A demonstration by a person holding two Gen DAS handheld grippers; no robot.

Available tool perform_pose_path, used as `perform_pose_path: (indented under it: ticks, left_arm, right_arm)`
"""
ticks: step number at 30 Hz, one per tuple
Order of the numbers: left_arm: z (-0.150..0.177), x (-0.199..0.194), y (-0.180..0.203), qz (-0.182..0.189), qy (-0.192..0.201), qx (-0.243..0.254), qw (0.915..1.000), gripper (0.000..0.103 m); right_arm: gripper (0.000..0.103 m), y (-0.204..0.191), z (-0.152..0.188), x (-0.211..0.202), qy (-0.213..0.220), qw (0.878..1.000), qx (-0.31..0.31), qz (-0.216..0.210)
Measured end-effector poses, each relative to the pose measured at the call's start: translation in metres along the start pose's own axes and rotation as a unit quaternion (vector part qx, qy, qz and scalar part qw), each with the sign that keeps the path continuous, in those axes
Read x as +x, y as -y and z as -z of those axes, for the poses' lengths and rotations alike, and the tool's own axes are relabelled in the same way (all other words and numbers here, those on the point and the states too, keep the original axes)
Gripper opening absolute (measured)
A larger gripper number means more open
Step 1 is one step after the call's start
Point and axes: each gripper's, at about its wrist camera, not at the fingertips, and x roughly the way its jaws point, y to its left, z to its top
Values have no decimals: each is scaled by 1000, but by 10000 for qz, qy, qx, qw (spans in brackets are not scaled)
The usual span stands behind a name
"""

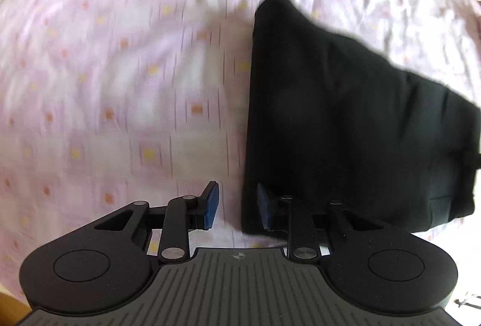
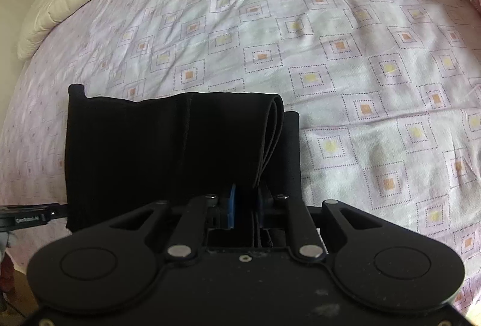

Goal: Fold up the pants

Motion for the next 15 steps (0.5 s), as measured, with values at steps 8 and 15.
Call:
perform_pose_path:
  ticks: [8, 15]
  left_arm:
    - [-45, -33, 28, 469, 833, 434, 9945, 28]
    - [-92, -5, 47, 219, 728, 389, 9963, 28]
  right_arm:
    - [29, -21, -5, -37, 954, 9948, -71, 358]
    - [28, -41, -22, -8, 572, 9974, -379, 199]
